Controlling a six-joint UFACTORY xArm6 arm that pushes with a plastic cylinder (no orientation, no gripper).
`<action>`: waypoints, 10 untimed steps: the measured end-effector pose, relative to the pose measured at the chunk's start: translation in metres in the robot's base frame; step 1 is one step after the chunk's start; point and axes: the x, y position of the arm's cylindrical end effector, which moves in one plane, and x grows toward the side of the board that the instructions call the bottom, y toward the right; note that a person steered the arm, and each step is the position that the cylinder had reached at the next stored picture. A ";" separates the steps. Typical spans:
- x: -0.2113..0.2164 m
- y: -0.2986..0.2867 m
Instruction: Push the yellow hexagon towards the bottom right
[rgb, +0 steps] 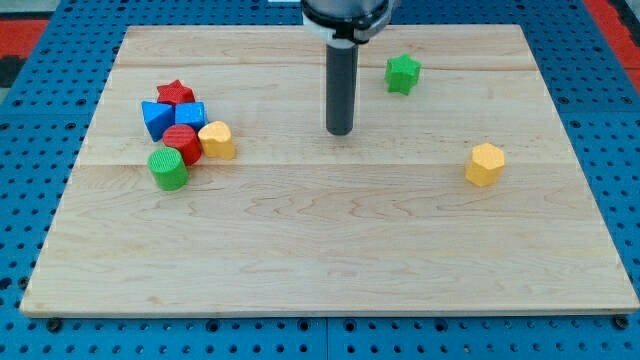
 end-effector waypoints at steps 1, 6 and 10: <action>0.018 -0.003; 0.004 0.159; 0.068 0.163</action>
